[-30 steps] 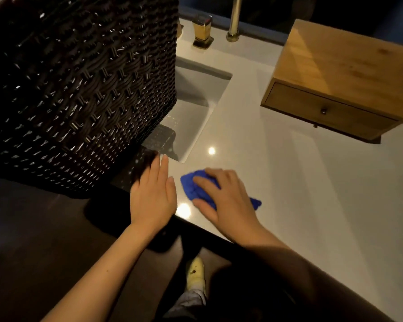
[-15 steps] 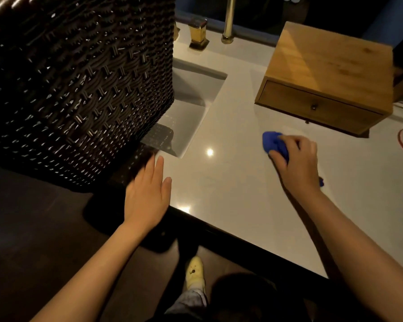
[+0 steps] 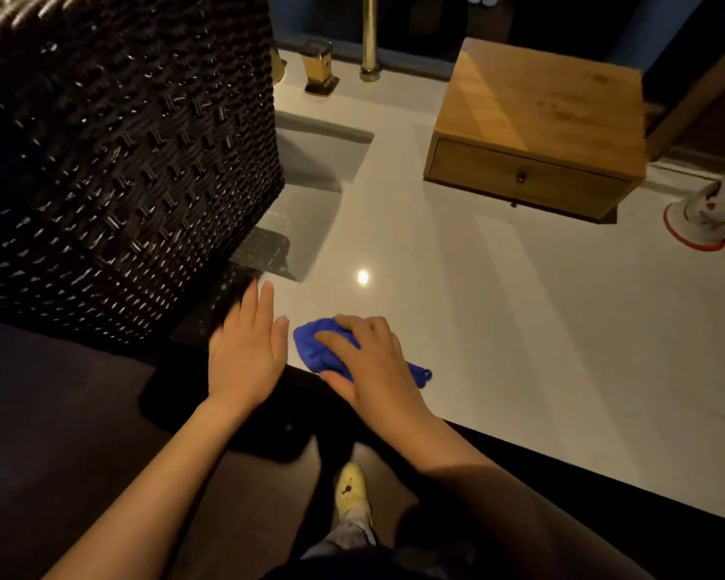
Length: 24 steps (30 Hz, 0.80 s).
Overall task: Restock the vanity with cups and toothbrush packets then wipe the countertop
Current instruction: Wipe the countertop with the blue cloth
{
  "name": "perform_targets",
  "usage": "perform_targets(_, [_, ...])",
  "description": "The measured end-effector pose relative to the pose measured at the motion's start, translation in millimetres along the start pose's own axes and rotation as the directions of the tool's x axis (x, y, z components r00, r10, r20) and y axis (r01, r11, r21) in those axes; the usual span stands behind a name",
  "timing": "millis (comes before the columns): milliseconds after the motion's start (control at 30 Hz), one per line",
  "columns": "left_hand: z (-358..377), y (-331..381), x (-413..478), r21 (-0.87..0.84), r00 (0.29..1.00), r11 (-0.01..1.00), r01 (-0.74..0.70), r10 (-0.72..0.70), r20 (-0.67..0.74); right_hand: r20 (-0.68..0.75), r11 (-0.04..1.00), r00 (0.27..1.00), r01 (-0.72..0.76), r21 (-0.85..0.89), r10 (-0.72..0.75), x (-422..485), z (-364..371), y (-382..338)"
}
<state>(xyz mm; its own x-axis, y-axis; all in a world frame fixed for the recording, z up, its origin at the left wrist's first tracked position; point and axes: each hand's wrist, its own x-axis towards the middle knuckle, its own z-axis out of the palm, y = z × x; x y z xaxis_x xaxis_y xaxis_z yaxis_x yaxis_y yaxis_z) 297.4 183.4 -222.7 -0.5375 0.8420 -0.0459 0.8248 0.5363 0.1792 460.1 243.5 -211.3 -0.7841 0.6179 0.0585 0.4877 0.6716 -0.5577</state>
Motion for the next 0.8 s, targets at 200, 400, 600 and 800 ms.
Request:
perform_targets(200, [0,0,0,-0.005,0.999,1.000,0.021,-0.021,0.032,0.018,0.987,1.000,0.006,0.160,-0.009,-32,-44,14])
perform_targets(400, [3,37,-12,-0.009,0.986,0.986,-0.168,0.168,0.013,-0.138,0.979,0.970,-0.205,-0.021,0.200,-54,-76,61])
perform_targets(600, [26,113,-42,-0.102,0.949,0.947,-0.304,0.310,0.050,0.049,0.987,0.997,-0.056,-0.151,0.064,-107,-71,63])
perform_targets(800, [27,137,-41,-0.111,0.940,0.936,-0.334,0.339,0.033,0.087,0.998,0.994,-0.067,-0.001,0.067,-149,-102,88])
